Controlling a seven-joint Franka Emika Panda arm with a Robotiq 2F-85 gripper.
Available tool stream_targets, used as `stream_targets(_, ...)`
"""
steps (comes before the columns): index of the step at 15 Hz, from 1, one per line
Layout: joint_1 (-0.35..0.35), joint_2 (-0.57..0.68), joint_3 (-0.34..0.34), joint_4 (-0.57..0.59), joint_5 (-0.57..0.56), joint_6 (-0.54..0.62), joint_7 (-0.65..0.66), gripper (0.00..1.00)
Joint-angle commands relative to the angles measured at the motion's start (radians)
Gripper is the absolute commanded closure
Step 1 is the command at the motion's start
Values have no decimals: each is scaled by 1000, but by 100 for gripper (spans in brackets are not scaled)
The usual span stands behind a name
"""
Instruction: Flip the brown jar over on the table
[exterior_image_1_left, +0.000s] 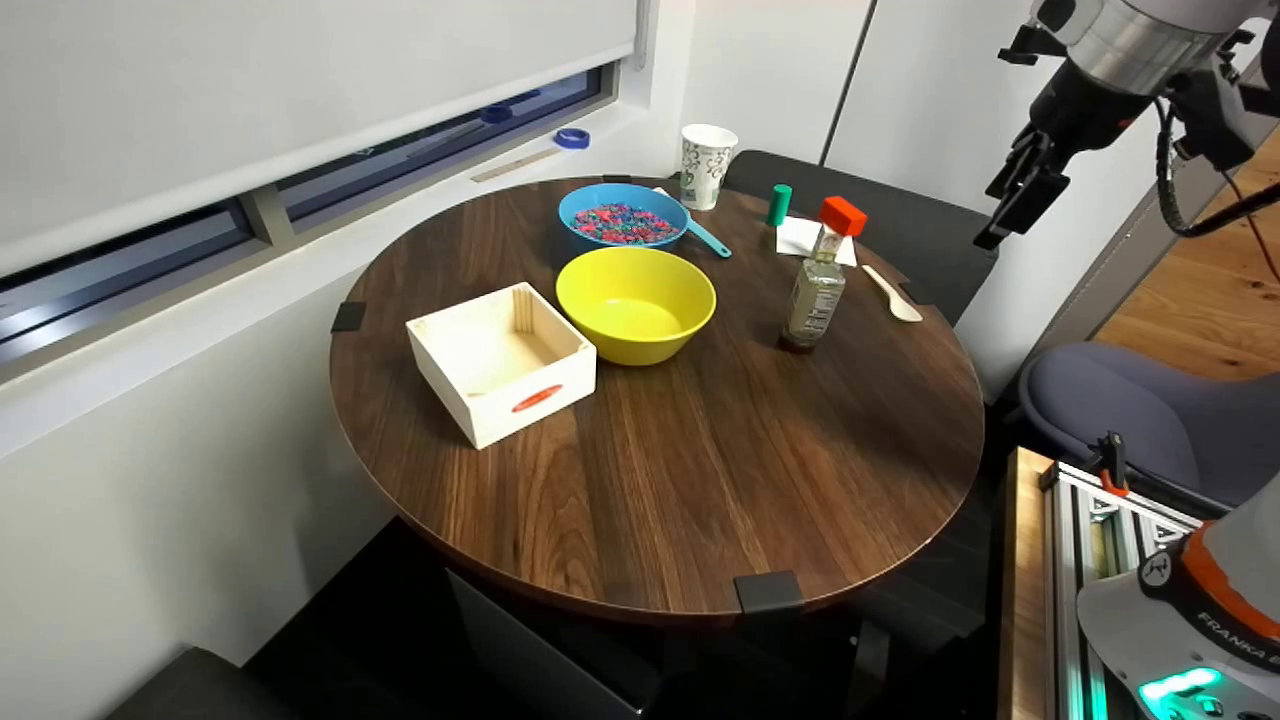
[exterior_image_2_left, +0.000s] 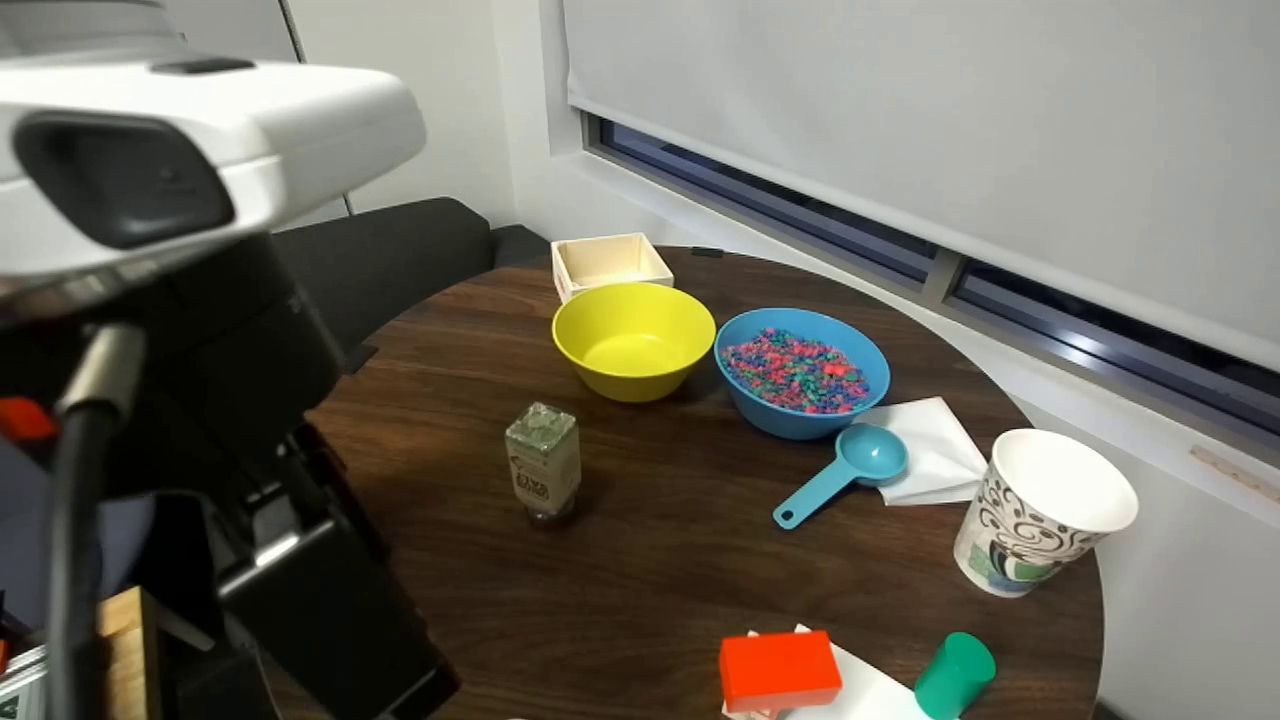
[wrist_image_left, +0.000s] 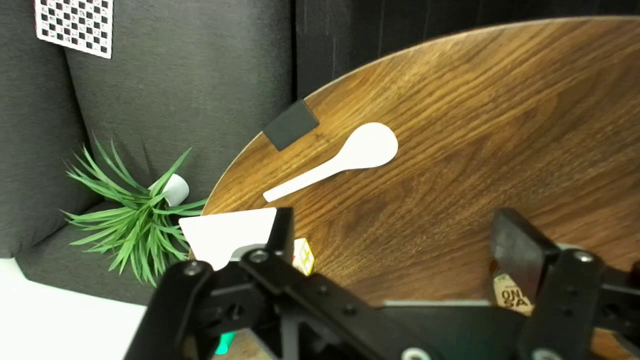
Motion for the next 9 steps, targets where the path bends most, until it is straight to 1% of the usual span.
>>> stream_targets(1, 11, 77, -19, 47, 43, 108, 78, 0)
stream_targets(3, 5, 115, -24, 72, 85, 158, 128, 0)
stream_targets(5, 18, 157, -36, 104, 163, 167, 160, 0)
stream_targets(7, 33, 193, -41, 130, 233, 164, 154, 0)
stream_targets(8, 3, 140, -22, 94, 182, 161, 135, 0)
stream_targets(9, 5, 154, -22, 103, 187, 161, 135, 0)
